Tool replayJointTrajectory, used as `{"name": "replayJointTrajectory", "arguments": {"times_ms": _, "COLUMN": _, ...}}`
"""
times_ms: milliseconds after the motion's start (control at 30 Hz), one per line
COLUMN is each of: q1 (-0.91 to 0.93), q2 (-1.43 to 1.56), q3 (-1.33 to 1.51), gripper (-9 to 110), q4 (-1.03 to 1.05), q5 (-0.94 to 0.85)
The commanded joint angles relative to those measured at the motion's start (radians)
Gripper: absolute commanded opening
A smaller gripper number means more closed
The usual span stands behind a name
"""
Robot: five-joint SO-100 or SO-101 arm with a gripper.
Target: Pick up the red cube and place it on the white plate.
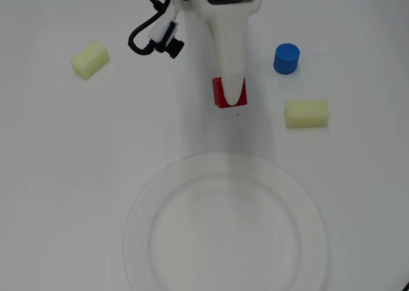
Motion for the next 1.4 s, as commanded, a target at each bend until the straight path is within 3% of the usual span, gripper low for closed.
{"name": "replayJointTrajectory", "arguments": {"times_ms": 0, "q1": -0.005, "q2": 0.008, "q3": -0.058, "gripper": 0, "q4": -0.063, "q5": 0.0}}
{"name": "replayJointTrajectory", "arguments": {"times_ms": 633, "q1": 0.028, "q2": -0.285, "q3": -0.229, "gripper": 6, "q4": -0.066, "q5": 0.046}}
{"name": "replayJointTrajectory", "arguments": {"times_ms": 1367, "q1": 0.009, "q2": -0.285, "q3": -0.41, "gripper": 34, "q4": 0.262, "q5": 0.169}}
